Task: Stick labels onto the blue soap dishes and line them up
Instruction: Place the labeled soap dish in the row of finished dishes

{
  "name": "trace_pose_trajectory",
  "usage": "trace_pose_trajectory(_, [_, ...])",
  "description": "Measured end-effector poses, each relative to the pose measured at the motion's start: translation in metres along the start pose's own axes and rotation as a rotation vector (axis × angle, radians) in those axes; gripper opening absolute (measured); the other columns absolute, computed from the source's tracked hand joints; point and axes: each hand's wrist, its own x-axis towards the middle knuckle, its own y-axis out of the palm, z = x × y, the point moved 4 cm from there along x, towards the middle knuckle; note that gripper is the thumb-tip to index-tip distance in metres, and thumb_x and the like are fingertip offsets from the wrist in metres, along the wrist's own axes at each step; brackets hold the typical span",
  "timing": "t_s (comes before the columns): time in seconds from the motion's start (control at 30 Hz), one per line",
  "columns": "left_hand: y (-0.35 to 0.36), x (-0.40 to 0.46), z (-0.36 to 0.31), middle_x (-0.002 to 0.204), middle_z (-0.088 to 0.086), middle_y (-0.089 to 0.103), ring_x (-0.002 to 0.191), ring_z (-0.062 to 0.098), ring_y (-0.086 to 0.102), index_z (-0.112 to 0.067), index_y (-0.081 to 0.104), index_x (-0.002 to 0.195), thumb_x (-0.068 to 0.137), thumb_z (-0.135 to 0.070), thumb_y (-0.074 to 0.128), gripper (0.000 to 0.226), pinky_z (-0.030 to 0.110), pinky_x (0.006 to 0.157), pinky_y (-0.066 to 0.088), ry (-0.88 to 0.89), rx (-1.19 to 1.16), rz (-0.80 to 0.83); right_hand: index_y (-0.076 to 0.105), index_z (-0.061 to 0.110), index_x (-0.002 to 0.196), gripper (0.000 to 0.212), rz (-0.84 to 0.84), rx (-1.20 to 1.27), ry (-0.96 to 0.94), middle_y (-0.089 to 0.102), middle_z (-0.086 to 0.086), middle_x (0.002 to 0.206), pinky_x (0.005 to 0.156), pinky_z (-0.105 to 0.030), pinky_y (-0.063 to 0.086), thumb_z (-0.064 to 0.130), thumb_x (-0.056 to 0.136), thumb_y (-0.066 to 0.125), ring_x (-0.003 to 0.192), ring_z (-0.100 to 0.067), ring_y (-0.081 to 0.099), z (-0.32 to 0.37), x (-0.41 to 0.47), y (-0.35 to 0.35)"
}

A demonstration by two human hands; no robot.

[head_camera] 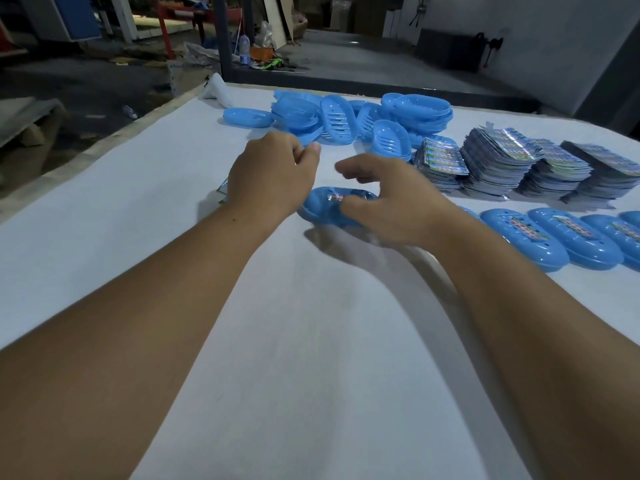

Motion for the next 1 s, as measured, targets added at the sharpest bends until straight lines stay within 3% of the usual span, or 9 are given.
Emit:
trace_pose_trajectory(0.1, [0.002,-0.001,-0.002,0.060,-0.004,0.054,0.060,0.019,0.053,-0.017,0.051,0.064,0.097,-0.046,0.053,0.045,0.032,0.063,0.041,0.024,-0.005,0.016,0.057,0.035,0.139,0.073,0.096,-0.069,-0.048,0.062,0.015,0.134,0.098,-0.024,0.046,0.049,0.067,0.056,0.114,-0.004,0.058,0.008,-0.004,0.009])
trace_pose_trajectory(0.2, [0.002,-0.001,-0.004,0.061,-0.003,0.055,0.061,0.017,0.054,-0.018,0.052,0.064,0.098,-0.047,0.053,0.045,0.031,0.063,0.041,0.035,-0.005,0.012,0.058,0.033,0.137,0.066,0.094,-0.121,-0.064,0.064,0.014,0.128,0.091,-0.021,0.043,0.049,0.072,0.062,0.108,-0.006,0.057,0.010,-0.004,0.010])
trace_pose_trajectory(0.27, [0.002,-0.002,-0.005,0.068,0.000,0.063,0.065,0.017,0.058,-0.015,0.057,0.068,0.099,-0.049,0.050,0.047,0.032,0.063,0.044,0.038,-0.014,0.013,0.059,0.032,0.135,0.058,0.081,-0.170,-0.062,0.064,0.009,0.128,0.096,-0.029,0.047,0.044,0.079,0.066,0.113,-0.014,0.059,0.010,-0.003,0.008])
trace_pose_trajectory(0.37, [0.003,-0.003,-0.007,0.078,0.002,0.070,0.073,0.018,0.064,-0.013,0.059,0.071,0.100,-0.051,0.047,0.049,0.035,0.068,0.051,0.037,-0.035,0.032,0.054,0.039,0.138,0.067,0.067,-0.274,-0.007,0.060,0.005,0.127,0.100,-0.042,0.049,0.060,0.075,0.058,0.116,-0.023,0.057,0.006,-0.003,0.003])
trace_pose_trajectory(0.47, [0.005,-0.004,-0.006,0.072,0.001,0.066,0.068,0.017,0.060,-0.015,0.057,0.070,0.100,-0.051,0.049,0.048,0.037,0.066,0.049,0.030,-0.034,0.040,0.047,0.043,0.141,0.070,0.122,-0.403,0.072,0.054,0.001,0.131,0.101,-0.044,0.047,0.071,0.077,0.053,0.121,-0.028,0.054,-0.001,-0.004,-0.001])
trace_pose_trajectory(0.53, [0.006,-0.005,-0.005,0.066,-0.001,0.059,0.064,0.017,0.055,-0.018,0.055,0.069,0.098,-0.051,0.052,0.044,0.035,0.066,0.044,0.023,-0.006,0.035,0.052,0.041,0.135,0.066,0.137,-0.461,0.123,0.053,0.002,0.122,0.091,-0.041,0.047,0.073,0.078,0.054,0.112,-0.026,0.054,-0.007,-0.006,-0.006])
trace_pose_trajectory(0.67, [0.006,-0.005,-0.005,0.067,-0.003,0.059,0.071,0.022,0.059,-0.019,0.058,0.072,0.096,-0.050,0.055,0.039,0.036,0.071,0.050,0.018,0.024,0.047,0.064,0.030,0.109,0.052,0.132,-0.519,0.194,0.060,0.006,0.102,0.074,-0.037,0.046,0.070,0.075,0.057,0.094,-0.022,0.057,-0.011,-0.013,-0.019])
trace_pose_trajectory(0.83, [0.006,-0.004,-0.003,0.067,-0.005,0.058,0.069,0.018,0.058,-0.021,0.057,0.073,0.096,-0.050,0.055,0.037,0.034,0.069,0.049,0.006,0.069,0.035,0.067,0.025,0.098,0.052,0.136,-0.555,0.258,0.066,0.002,0.096,0.078,-0.038,0.056,0.070,0.074,0.059,0.086,-0.023,0.062,-0.014,-0.016,-0.028])
trace_pose_trajectory(1.0, [0.007,-0.004,-0.003,0.068,-0.007,0.058,0.067,0.014,0.056,-0.022,0.058,0.075,0.096,-0.052,0.055,0.036,0.032,0.066,0.044,0.004,0.080,0.037,0.069,0.023,0.108,0.049,0.125,-0.493,0.273,0.065,0.000,0.106,0.086,-0.040,0.055,0.058,0.075,0.068,0.097,-0.027,0.060,-0.015,-0.019,-0.031])
